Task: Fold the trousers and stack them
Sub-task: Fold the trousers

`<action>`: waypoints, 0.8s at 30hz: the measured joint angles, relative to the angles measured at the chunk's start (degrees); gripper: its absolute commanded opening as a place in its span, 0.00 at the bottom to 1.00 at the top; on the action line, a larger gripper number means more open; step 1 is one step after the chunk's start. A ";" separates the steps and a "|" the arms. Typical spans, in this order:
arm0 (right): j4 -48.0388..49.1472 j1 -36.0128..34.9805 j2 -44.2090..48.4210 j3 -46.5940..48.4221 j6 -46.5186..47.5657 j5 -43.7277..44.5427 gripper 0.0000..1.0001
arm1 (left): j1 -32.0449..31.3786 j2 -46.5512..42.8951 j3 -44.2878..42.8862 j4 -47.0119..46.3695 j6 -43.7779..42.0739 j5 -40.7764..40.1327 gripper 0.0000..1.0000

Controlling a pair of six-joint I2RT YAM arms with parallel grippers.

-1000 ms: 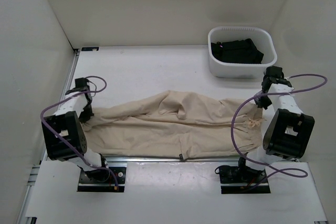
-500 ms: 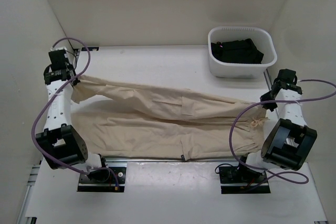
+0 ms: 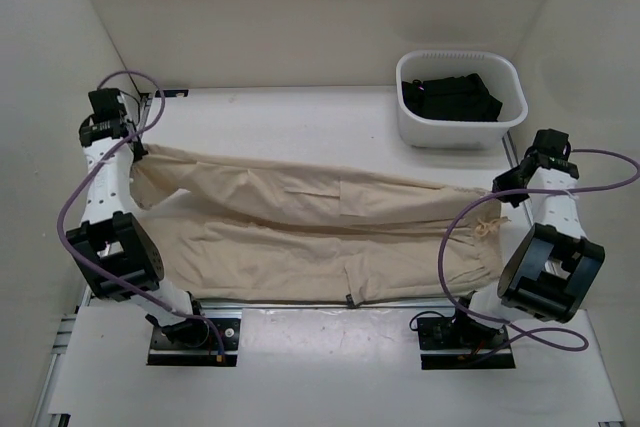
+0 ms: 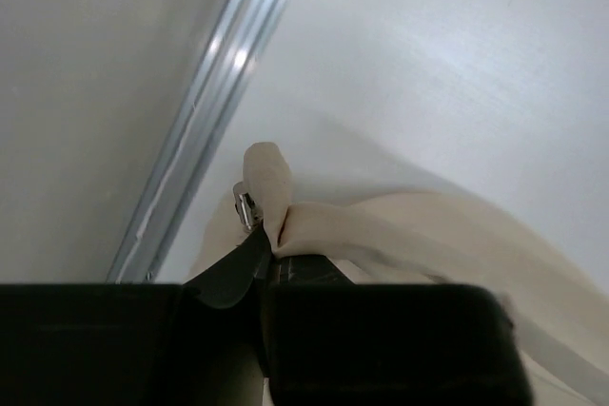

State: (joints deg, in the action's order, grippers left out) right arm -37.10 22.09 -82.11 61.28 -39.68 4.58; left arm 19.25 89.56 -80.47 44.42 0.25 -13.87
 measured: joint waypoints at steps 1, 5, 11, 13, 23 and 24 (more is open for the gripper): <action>-0.07 -0.02 0.00 0.42 -0.11 -1.42 0.00 | -0.04 0.33 -2.21 -0.24 0.00 -0.07 0.14; -2.19 0.22 1.77 0.46 -0.33 -4.76 0.00 | 1.03 -2.69 -1.84 -1.22 0.00 -0.72 0.14; -11.93 1.40 19.26 -10.21 -0.79 -1.11 0.07 | 10.78 -18.32 22.16 0.24 -0.04 -5.57 0.14; -14.29 1.25 23.69 -14.27 -1.22 0.52 0.07 | 15.15 -21.55 29.83 1.57 -0.04 -7.28 0.14; -18.21 1.03 25.11 -20.02 -0.57 5.01 0.00 | 26.40 -18.88 39.85 2.43 -0.24 -7.30 0.14; -18.21 1.03 24.92 -19.08 -0.20 5.35 0.00 | 26.71 -18.05 38.29 2.51 -0.22 -6.97 0.14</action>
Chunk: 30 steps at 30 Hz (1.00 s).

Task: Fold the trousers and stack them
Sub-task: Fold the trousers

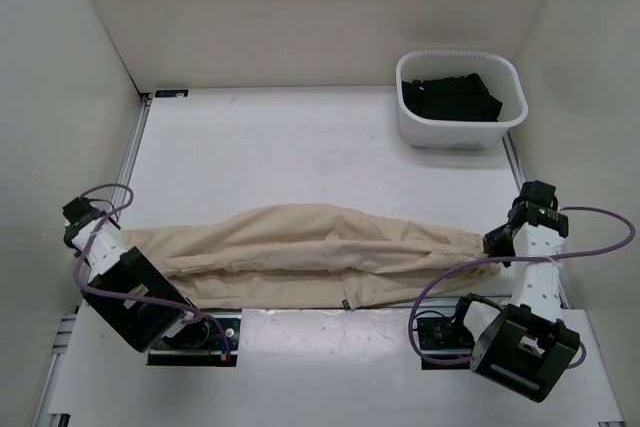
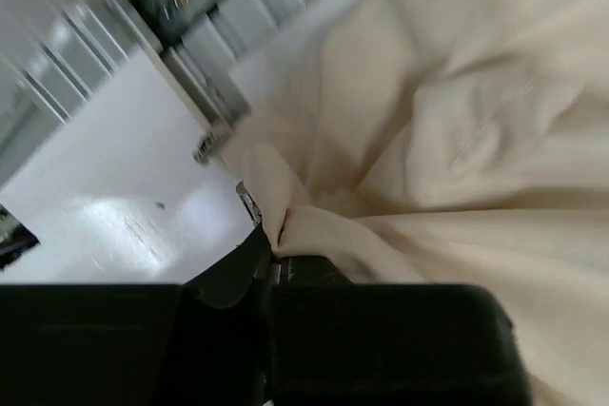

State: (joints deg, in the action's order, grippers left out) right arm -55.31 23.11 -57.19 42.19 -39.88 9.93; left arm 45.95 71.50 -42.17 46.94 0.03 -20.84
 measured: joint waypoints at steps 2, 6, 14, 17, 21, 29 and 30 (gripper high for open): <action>0.02 -0.04 -0.31 1.73 0.68 0.15 0.00 | 0.31 1.40 -3.54 -0.15 0.00 0.76 0.14; -0.90 -0.52 -1.11 4.50 1.05 -1.97 0.00 | 0.31 3.26 -12.68 1.60 0.07 5.05 0.14; -2.78 -1.38 -4.70 15.41 1.05 -8.04 0.00 | -0.66 0.70 -26.05 3.58 0.42 15.56 0.16; -2.38 -1.38 -2.51 13.60 1.11 -7.23 0.00 | -0.42 -3.41 -23.96 2.08 0.39 15.67 0.17; -2.08 -0.94 0.83 7.41 1.11 -4.96 0.00 | 0.79 -8.79 -15.50 -1.27 0.33 13.44 0.20; -5.55 -0.55 2.75 3.37 0.22 7.85 0.90 | 6.29 -12.15 4.42 -0.48 -0.02 2.91 0.33; -5.95 -0.57 2.82 4.13 0.26 8.37 0.87 | 6.43 -12.20 4.81 0.22 -0.02 2.27 0.32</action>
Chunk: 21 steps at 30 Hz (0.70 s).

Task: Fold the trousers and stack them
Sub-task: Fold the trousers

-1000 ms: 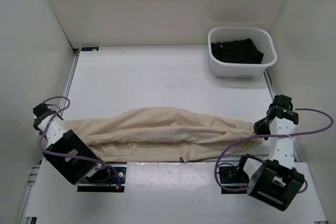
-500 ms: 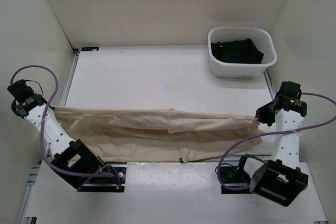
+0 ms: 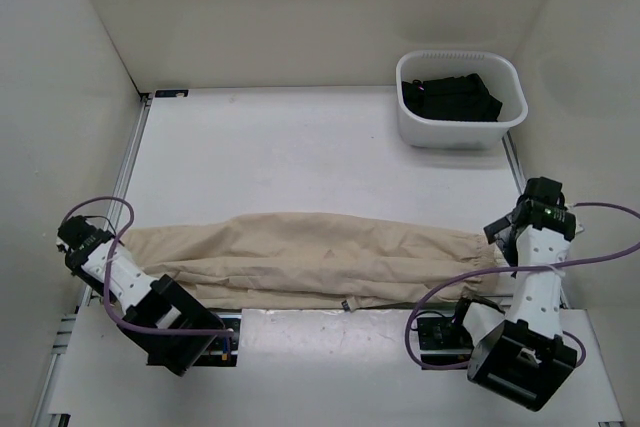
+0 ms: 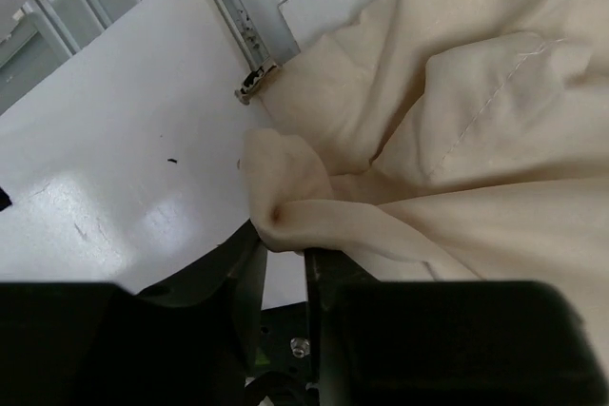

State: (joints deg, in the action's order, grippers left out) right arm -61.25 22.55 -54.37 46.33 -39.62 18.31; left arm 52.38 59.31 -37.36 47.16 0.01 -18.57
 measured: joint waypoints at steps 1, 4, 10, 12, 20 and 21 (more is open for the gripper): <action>-0.15 -0.20 0.00 1.22 0.52 -0.24 0.84 | 0.00 -0.09 0.04 0.28 -0.04 -0.37 0.32; 2.51 -2.95 -0.11 5.62 3.10 -5.16 0.76 | 0.00 -0.63 0.04 0.39 -0.02 -0.92 0.31; 7.08 -19.54 -3.30 9.68 3.78 -11.69 0.36 | 0.00 -0.46 -0.13 0.44 -0.02 -1.49 0.29; 9.53 -25.81 -3.41 4.98 1.09 -13.09 0.24 | 0.00 0.09 -0.70 0.70 -0.04 -1.38 0.27; 11.69 -35.12 -11.30 -9.18 -3.65 -18.80 0.34 | -0.37 5.18 -13.97 2.58 -0.02 4.48 0.18; 11.76 -35.28 -11.67 -9.11 -2.64 -19.45 0.50 | -0.83 6.12 -16.90 2.54 0.00 5.09 0.18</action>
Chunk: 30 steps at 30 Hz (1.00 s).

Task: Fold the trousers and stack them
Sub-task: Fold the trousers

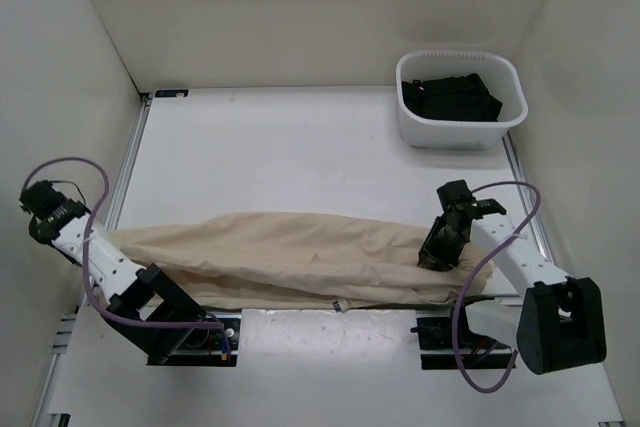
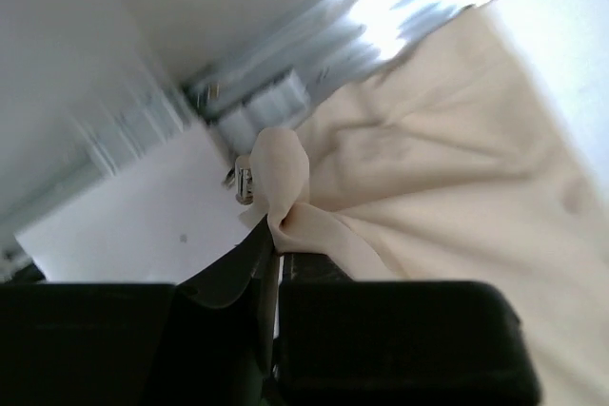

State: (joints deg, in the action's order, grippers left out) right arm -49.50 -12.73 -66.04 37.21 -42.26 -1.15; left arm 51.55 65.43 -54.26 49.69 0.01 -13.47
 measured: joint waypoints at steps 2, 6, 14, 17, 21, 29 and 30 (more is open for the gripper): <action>-0.46 -1.53 0.61 1.20 2.69 -0.46 0.71 | -1.36 1.31 -4.85 -0.79 -0.02 0.79 0.18; -5.01 -5.11 2.34 10.36 8.96 1.75 0.76 | -4.00 1.57 -7.61 -2.45 -0.02 0.81 0.18; -11.23 -9.92 2.67 14.29 16.90 -0.42 0.94 | -5.57 1.66 -3.58 -1.22 -0.02 0.22 0.19; -13.77 -8.37 1.57 12.76 14.10 -0.33 0.96 | -5.64 1.66 -3.45 -0.76 -0.02 -0.39 0.19; -15.34 -3.34 6.64 7.34 4.00 -0.59 0.96 | -5.66 1.66 -3.45 -0.76 -0.02 -0.90 0.19; -16.28 0.57 18.45 3.08 -13.20 -2.25 0.96 | -5.66 1.64 -3.45 -0.79 -0.02 -1.33 0.19; -16.28 0.63 18.53 2.43 -14.82 -2.43 0.96 | -5.66 1.64 -3.43 -0.79 -0.02 -1.40 0.19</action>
State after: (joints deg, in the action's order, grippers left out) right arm -65.78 -12.10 -47.51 39.64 -57.08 -3.57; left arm 45.89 67.07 -57.69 48.90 -0.01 -14.87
